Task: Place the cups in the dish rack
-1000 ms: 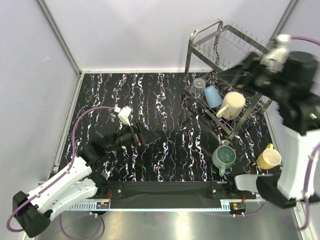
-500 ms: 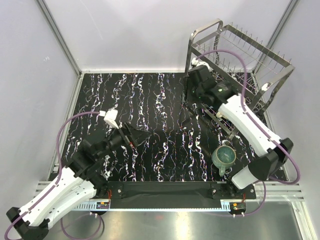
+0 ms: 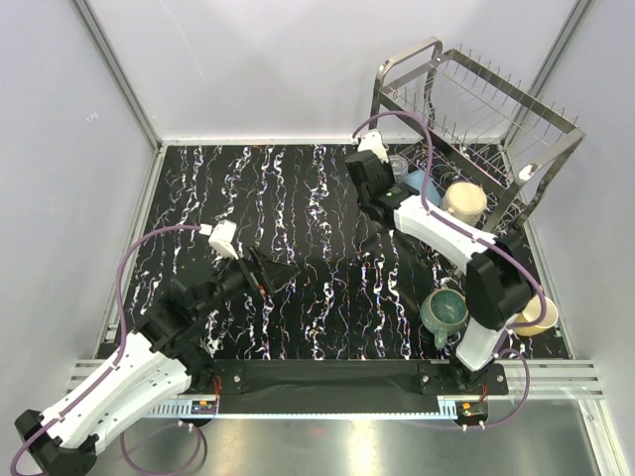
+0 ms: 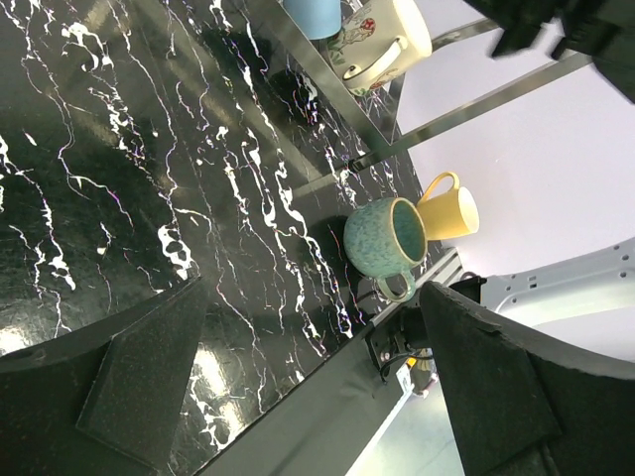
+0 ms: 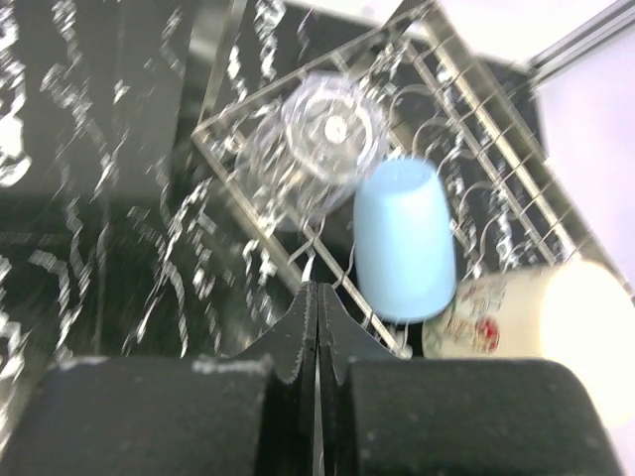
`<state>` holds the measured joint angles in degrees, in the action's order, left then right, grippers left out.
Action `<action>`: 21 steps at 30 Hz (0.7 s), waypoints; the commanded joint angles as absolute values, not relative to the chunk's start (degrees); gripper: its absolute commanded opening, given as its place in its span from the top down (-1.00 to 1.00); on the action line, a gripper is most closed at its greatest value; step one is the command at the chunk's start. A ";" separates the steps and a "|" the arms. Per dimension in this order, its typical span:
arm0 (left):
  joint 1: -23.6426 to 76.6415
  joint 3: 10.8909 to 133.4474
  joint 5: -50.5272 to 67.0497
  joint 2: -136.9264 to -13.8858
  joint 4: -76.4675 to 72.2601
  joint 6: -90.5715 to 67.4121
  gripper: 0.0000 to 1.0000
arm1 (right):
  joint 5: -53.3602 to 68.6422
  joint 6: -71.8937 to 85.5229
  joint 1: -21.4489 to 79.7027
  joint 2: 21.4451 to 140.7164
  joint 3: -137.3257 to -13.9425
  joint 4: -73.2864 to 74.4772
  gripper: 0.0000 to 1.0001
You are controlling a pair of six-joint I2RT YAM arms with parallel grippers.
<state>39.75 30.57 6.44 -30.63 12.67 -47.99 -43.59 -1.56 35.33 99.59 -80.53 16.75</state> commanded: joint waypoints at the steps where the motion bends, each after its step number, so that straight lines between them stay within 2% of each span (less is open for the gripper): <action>1: 39.90 31.11 7.12 -31.38 10.20 -46.41 -0.89 | -51.49 -8.61 35.16 103.35 -82.26 5.03 1.00; 10: 39.81 31.38 7.73 -30.67 11.25 -45.18 -0.89 | -58.97 -20.39 33.23 109.33 -80.33 -11.23 1.00; 21: 39.55 30.23 9.31 -32.08 10.37 -44.47 -0.91 | -58.01 -20.04 29.01 111.27 -79.72 -12.13 1.00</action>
